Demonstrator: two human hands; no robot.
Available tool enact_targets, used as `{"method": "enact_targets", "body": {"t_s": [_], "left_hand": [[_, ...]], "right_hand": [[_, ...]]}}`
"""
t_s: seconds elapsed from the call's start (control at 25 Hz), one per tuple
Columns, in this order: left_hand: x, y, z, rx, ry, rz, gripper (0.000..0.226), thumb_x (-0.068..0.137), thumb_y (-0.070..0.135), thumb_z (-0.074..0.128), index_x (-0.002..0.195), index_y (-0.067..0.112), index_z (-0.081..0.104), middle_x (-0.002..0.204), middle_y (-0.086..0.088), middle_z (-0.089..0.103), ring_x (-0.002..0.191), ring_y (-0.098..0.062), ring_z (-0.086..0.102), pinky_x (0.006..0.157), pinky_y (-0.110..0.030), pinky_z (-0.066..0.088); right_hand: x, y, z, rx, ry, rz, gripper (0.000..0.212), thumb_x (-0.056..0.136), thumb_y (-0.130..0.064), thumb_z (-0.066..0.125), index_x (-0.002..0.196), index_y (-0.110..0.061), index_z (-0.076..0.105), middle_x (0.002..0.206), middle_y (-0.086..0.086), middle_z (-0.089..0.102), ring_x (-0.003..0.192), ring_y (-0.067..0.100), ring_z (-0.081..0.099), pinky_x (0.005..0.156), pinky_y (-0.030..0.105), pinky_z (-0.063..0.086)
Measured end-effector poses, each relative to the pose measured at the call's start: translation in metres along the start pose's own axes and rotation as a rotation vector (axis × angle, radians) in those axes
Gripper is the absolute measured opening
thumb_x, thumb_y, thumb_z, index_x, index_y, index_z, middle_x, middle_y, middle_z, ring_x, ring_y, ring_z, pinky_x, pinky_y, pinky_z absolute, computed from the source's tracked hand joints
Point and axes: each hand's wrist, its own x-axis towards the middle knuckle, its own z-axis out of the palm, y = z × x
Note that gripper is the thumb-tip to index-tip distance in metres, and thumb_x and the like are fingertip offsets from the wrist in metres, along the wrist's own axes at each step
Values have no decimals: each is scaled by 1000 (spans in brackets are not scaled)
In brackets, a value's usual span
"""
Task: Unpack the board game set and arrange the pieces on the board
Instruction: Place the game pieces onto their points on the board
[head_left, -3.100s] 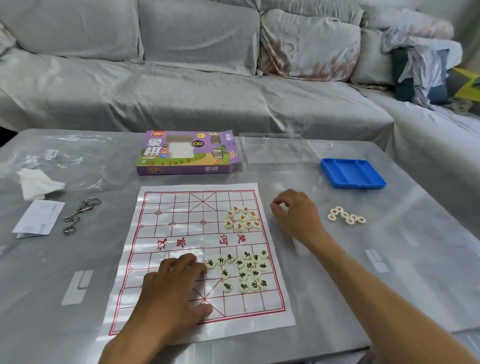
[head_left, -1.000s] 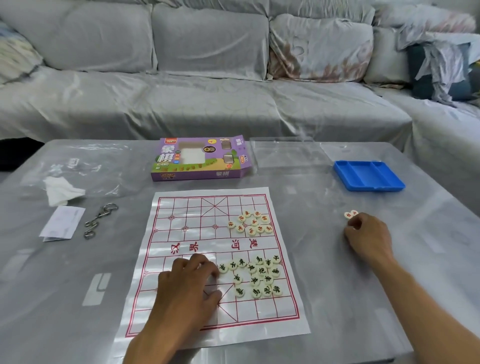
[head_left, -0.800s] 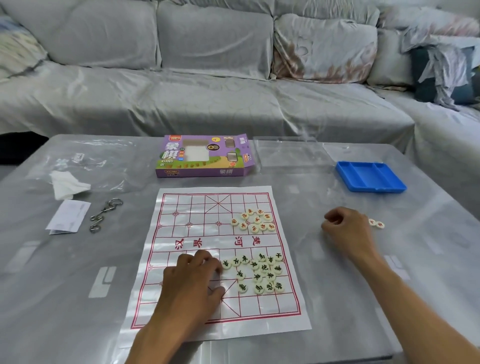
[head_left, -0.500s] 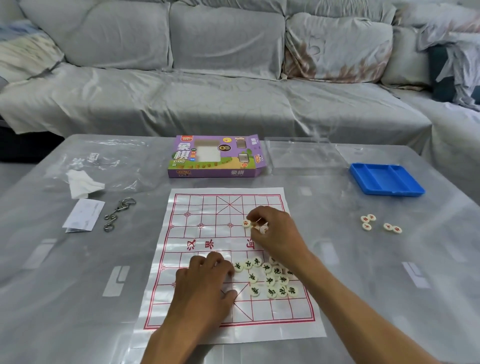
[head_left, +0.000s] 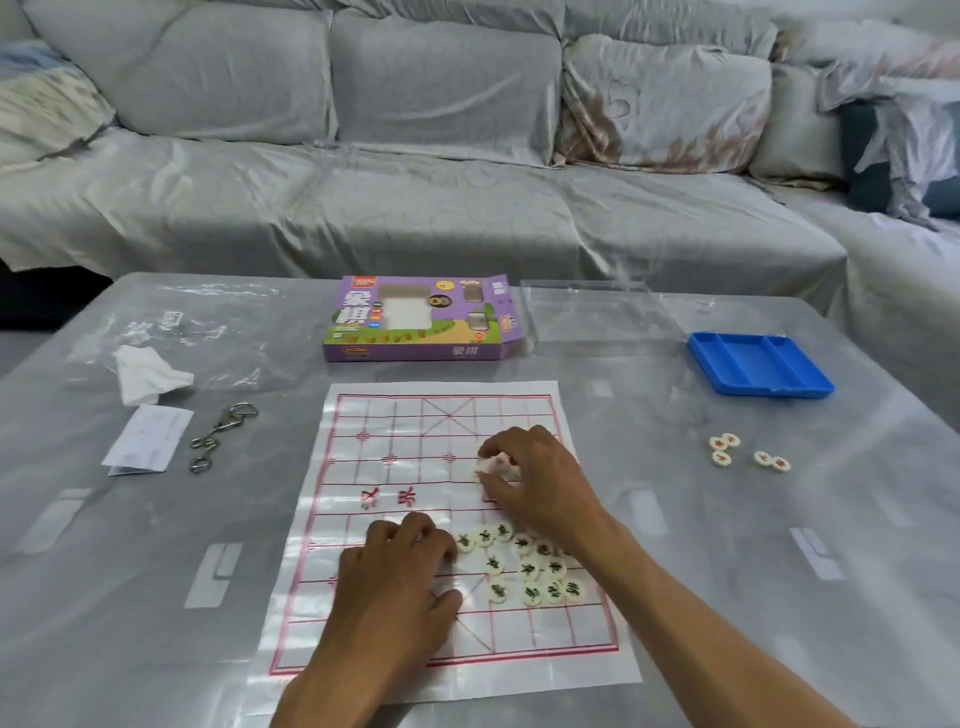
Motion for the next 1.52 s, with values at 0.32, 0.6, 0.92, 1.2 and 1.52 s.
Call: {"method": "enact_targets", "body": {"t_s": [0.32, 0.6, 0.92, 1.2, 1.52], "left_hand": [[3, 2, 10, -38, 124, -9, 15, 75, 37, 74, 88, 38, 65, 100, 19, 60, 95, -19, 57, 70, -37, 48], [5, 4, 10, -112, 151, 27, 13, 83, 36, 66, 95, 33, 64, 103, 19, 55, 102, -10, 51, 82, -28, 45], [3, 4, 8, -154, 144, 12, 20, 84, 36, 59, 103, 31, 63, 110, 17, 54, 108, -10, 48, 88, -29, 44], [1, 4, 5, -140, 131, 18, 23, 89, 38, 52, 110, 35, 57, 117, 20, 48, 113, -6, 42, 90, -25, 37], [6, -6, 14, -101, 122, 27, 13, 77, 36, 62, 90, 34, 63, 100, 17, 55, 97, -15, 52, 69, -32, 44]], "right_hand": [[-51, 136, -97, -322, 171, 756, 32, 92, -20, 50, 123, -17, 57, 132, 8, 51, 114, 31, 50, 94, 41, 43], [-49, 148, -97, -201, 218, 793, 11, 88, -13, 57, 96, -13, 65, 107, 11, 61, 86, 22, 50, 81, 34, 44], [-26, 60, -68, -7, 231, 433, 7, 82, -24, 71, 85, -21, 66, 84, -7, 67, 78, 10, 58, 72, 28, 47], [28, -24, 23, -185, 45, 57, 19, 90, -32, 61, 85, -18, 73, 86, -4, 68, 87, 18, 48, 81, 34, 44], [-19, 96, -80, -260, 232, 494, 27, 92, -24, 55, 116, -18, 63, 124, 3, 58, 111, 25, 53, 92, 38, 44]]}}
